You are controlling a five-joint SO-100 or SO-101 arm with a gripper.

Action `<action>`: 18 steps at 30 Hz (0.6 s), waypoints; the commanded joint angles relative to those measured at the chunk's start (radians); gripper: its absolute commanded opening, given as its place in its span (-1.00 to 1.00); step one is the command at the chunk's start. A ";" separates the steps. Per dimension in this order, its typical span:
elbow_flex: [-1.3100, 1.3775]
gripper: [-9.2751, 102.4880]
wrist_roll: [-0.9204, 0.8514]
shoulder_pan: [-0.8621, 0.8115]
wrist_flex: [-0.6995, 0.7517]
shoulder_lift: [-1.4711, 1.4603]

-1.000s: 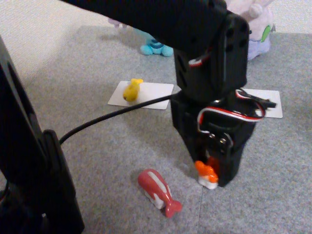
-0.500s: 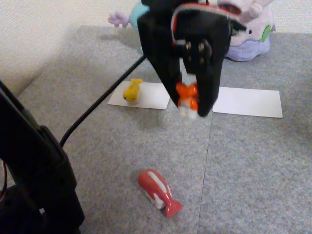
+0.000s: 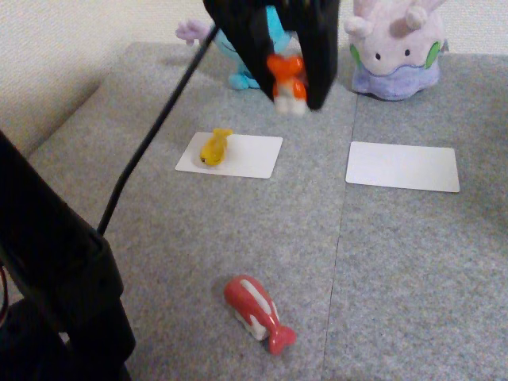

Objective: Wooper wants to eat egg sudhi, and Goomy wants to eat shrimp sushi

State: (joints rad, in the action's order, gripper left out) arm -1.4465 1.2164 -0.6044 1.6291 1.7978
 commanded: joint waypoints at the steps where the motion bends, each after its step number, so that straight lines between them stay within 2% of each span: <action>1: 0.163 -0.72 0.011 0.006 0.028 -0.048; 8: 0.449 -0.72 0.002 -0.002 0.069 -0.328; 18: 0.759 -0.72 -0.086 0.000 0.054 -0.626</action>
State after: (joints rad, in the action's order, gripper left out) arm -0.7839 1.1474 -0.6044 1.6812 1.1796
